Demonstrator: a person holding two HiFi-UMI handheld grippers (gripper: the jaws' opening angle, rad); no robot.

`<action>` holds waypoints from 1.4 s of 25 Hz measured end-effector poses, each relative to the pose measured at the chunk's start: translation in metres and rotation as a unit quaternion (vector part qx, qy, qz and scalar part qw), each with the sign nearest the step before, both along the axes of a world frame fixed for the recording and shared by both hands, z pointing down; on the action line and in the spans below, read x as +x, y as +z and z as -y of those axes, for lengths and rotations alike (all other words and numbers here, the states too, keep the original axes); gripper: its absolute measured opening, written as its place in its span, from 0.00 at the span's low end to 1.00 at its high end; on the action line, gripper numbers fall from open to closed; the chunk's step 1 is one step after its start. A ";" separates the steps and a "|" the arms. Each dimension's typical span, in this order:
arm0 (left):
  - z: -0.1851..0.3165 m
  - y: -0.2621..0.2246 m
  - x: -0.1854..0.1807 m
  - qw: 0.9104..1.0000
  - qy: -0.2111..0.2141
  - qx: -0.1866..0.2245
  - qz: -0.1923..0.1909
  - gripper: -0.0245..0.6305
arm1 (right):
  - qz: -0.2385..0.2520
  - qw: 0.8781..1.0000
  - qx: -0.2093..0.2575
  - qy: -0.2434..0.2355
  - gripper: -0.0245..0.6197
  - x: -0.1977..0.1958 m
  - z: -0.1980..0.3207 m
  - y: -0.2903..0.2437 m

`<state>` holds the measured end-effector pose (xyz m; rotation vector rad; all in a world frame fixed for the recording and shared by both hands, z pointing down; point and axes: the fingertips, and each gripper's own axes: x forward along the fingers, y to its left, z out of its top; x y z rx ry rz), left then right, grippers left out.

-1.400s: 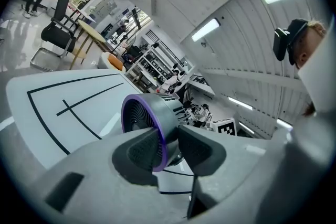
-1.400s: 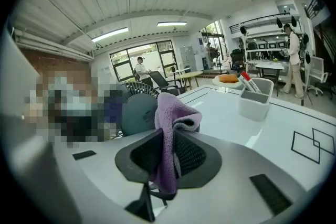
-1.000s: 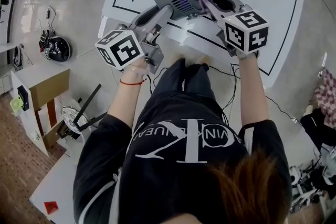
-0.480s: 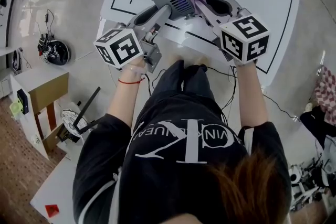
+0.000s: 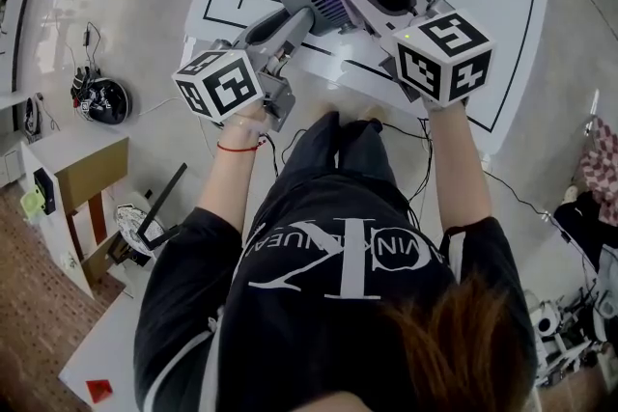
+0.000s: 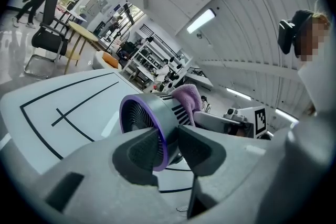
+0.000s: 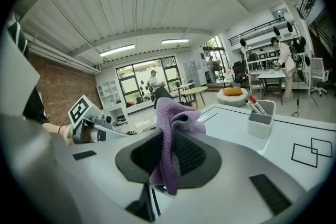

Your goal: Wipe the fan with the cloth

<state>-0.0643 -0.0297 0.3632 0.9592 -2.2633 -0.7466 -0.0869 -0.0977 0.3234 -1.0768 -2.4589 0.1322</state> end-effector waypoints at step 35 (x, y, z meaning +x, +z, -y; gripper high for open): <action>0.085 -0.014 -0.021 0.998 0.047 0.012 0.034 0.14 | 0.014 0.973 -0.111 0.202 0.14 0.068 0.141 -0.015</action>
